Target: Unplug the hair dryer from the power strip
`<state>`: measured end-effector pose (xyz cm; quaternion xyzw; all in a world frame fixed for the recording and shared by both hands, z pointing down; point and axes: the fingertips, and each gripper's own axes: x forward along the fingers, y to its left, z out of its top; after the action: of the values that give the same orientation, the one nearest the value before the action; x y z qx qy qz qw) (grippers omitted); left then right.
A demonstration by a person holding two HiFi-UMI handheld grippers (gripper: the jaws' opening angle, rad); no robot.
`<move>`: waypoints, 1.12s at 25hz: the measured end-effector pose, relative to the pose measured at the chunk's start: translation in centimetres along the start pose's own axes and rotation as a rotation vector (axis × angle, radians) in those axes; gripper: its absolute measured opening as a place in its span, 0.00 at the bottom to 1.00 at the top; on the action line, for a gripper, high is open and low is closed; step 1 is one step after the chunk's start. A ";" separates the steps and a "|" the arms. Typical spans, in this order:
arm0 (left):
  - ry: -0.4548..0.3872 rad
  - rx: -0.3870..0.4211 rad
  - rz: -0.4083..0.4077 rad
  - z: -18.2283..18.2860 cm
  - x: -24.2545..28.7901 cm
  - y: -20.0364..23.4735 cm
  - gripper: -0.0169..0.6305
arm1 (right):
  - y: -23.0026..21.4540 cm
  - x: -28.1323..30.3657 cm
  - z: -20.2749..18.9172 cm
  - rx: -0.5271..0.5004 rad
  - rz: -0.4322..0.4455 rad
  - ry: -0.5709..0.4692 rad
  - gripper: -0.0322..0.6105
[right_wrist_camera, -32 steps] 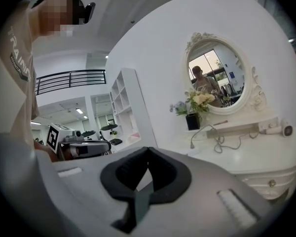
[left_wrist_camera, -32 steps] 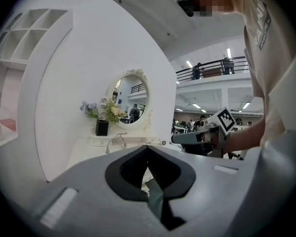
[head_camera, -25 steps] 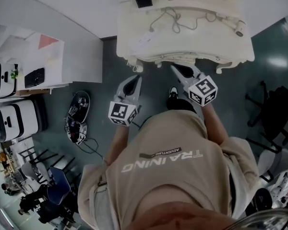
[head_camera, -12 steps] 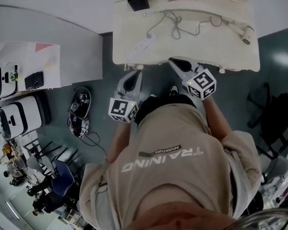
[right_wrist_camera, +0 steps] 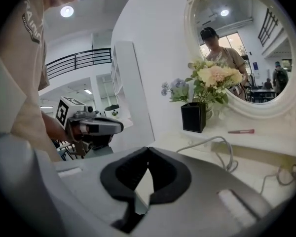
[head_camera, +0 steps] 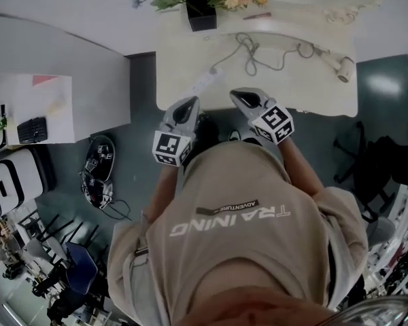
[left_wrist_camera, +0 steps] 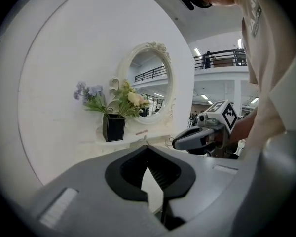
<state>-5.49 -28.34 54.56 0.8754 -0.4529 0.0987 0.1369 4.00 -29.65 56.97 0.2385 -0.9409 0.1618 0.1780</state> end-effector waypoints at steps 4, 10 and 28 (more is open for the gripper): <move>0.021 0.048 -0.064 0.5 2.1 4.9 0.02 | -2.4 4.0 0.6 0.004 -0.064 0.072 0.05; 0.115 0.069 -0.187 -1.8 4.9 8.6 0.02 | -5.4 8.3 -0.3 0.032 -0.150 0.176 0.05; 0.678 0.069 -0.324 -14.8 12.3 7.9 0.02 | -9.7 14.7 -5.7 -0.009 -0.097 0.430 0.15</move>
<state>-5.72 -37.25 73.40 0.8574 -0.2339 0.3753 0.2632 -1.72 -41.25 70.23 0.2428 -0.8693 0.1958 0.3835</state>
